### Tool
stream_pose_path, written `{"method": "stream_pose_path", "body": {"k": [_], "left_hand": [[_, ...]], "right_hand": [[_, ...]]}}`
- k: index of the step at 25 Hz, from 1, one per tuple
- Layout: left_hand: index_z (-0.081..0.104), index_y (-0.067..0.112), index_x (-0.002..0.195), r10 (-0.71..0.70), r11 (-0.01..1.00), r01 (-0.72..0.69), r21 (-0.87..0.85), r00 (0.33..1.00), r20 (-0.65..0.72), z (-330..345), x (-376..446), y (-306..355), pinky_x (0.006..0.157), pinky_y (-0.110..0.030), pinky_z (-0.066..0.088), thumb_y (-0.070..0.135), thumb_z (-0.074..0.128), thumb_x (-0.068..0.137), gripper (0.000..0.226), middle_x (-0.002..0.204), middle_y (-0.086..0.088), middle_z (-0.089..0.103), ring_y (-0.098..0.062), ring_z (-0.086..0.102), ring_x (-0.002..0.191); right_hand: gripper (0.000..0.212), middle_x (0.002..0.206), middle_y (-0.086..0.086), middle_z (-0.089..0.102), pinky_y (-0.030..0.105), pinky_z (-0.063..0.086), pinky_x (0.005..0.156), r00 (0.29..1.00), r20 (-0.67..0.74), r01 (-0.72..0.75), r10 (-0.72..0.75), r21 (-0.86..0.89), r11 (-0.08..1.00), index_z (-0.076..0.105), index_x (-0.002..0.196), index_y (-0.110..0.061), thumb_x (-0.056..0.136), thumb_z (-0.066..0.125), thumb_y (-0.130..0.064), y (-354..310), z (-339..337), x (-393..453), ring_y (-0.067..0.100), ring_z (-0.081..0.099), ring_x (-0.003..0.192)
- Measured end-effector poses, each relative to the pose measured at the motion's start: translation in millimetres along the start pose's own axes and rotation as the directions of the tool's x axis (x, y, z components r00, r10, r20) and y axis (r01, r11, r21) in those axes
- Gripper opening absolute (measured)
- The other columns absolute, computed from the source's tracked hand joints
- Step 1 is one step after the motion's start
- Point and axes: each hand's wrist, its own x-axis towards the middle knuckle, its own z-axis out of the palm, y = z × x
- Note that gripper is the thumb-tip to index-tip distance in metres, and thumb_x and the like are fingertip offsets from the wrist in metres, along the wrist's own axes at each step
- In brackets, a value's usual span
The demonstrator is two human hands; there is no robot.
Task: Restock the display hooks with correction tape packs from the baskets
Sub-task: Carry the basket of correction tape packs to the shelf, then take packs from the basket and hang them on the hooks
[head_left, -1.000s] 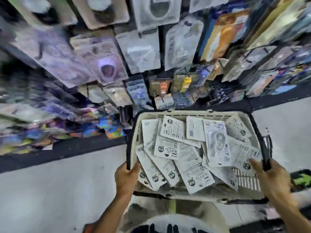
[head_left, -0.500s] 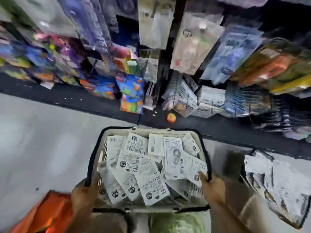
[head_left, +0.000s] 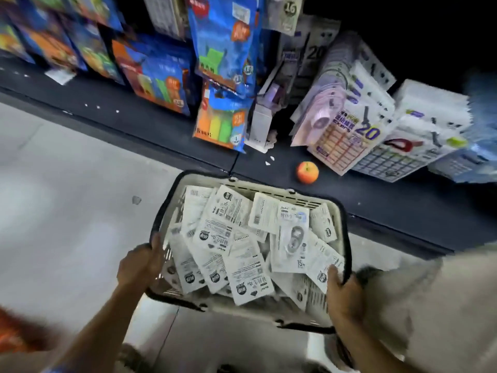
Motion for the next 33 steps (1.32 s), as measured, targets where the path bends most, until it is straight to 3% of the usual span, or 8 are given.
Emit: {"method": "stream_pose_path", "body": {"k": [7, 10, 13, 16, 23, 26, 30, 33], "left_hand": [[0.038, -0.001, 0.138, -0.18, 0.96, 0.142, -0.24, 0.973, -0.146, 25.0, -38.6, 39.9, 0.108, -0.052, 0.039, 0.038, 0.067, 0.088, 0.07, 0.138, -0.028, 0.048, -0.047, 0.046, 0.129], [0.038, 0.005, 0.141, -0.057, 0.985, 0.015, -0.174, 0.969, -0.239, 17.3, -80.0, 49.9, 0.106, -0.05, 0.04, 0.028, 0.071, 0.084, 0.07, 0.138, -0.023, 0.05, -0.043, 0.049, 0.127], [0.043, 0.011, 0.147, 0.268, 0.947, -0.28, -0.154, 0.959, -0.094, 22.0, -114.5, 52.7, 0.096, -0.037, 0.046, 0.016, 0.073, 0.087, 0.067, 0.138, -0.015, 0.059, -0.034, 0.059, 0.121], [0.043, 0.01, 0.15, 0.373, 0.927, -0.374, -0.026, 0.928, -0.016, 39.9, -142.8, 30.7, 0.102, -0.027, 0.041, 0.012, 0.072, 0.089, 0.067, 0.149, -0.015, 0.051, -0.026, 0.054, 0.128], [0.049, 0.017, 0.146, 0.422, 0.901, -0.412, -0.138, 0.905, 0.05, 56.9, -107.9, 111.5, 0.093, -0.031, 0.048, 0.014, 0.06, 0.095, 0.053, 0.14, -0.011, 0.057, -0.029, 0.06, 0.116], [0.053, 0.02, 0.142, 0.531, 0.845, -0.522, -0.119, 0.845, 0.062, 64.7, -67.1, 152.2, 0.097, -0.037, 0.049, 0.013, 0.054, 0.095, 0.048, 0.142, -0.011, 0.057, -0.032, 0.058, 0.121], [0.049, 0.018, 0.144, 0.482, 0.875, -0.477, 0.085, 0.874, -0.056, 85.8, -25.8, 139.7, 0.099, -0.049, 0.047, 0.012, 0.059, 0.091, 0.055, 0.137, -0.017, 0.055, -0.037, 0.049, 0.126], [0.054, 0.02, 0.14, 0.493, 0.866, -0.494, -0.073, 0.869, -0.038, 85.8, -8.3, 138.4, 0.088, -0.041, 0.051, 0.006, 0.056, 0.09, 0.051, 0.126, -0.015, 0.064, -0.033, 0.061, 0.106]], "right_hand": [[0.045, 0.122, 0.022, 0.063, 0.047, 0.051, 0.088, 0.998, 0.044, -0.04, 0.033, 0.16, 0.986, 0.043, 0.131, -0.011, 0.096, 0.056, -0.034, 2.3, -11.1, -9.2, 0.043, 0.061, 0.106], [0.069, 0.15, 0.014, 0.041, 0.048, 0.035, 0.105, 0.973, -0.026, 0.232, -0.231, 0.061, 0.971, 0.031, 0.149, -0.018, 0.088, 0.063, -0.025, -3.0, -35.0, -18.8, 0.038, 0.044, 0.13], [0.048, 0.138, 0.007, 0.055, 0.04, 0.038, 0.102, 0.702, 0.111, 0.712, -0.704, -0.139, 0.688, 0.047, 0.138, -0.02, 0.091, 0.055, -0.024, -21.6, -41.8, -35.2, 0.031, 0.048, 0.124], [0.03, 0.127, 0.013, 0.066, 0.037, 0.045, 0.092, 0.447, 0.57, 0.868, -0.69, -0.089, 0.489, 0.057, 0.125, -0.018, 0.099, 0.045, -0.027, -8.6, -26.4, -52.4, 0.033, 0.058, 0.114], [0.039, 0.133, 0.014, 0.062, 0.029, 0.045, 0.089, 0.667, 0.644, 0.667, -0.374, -0.293, 0.686, 0.061, 0.125, -0.008, 0.1, 0.044, -0.033, 11.6, -29.9, -26.4, 0.031, 0.059, 0.121], [0.04, 0.123, 0.009, 0.064, 0.035, 0.048, 0.087, 0.61, 0.601, 0.789, -0.517, -0.397, 0.47, 0.049, 0.132, -0.015, 0.092, 0.051, -0.019, 3.4, -13.2, -27.8, 0.031, 0.063, 0.113], [0.084, 0.136, 0.01, 0.041, 0.046, 0.048, 0.094, 0.367, 0.644, 0.905, -0.671, -0.414, 0.098, 0.01, 0.155, -0.022, 0.089, 0.062, -0.014, -5.1, 24.2, -23.6, 0.032, 0.049, 0.118], [0.103, 0.135, 0.011, 0.042, 0.046, 0.045, 0.098, 0.306, 0.643, 0.883, -0.703, -0.468, -0.044, 0.005, 0.154, -0.024, 0.079, 0.075, -0.019, -18.6, 34.3, -15.8, 0.031, 0.046, 0.115]]}}
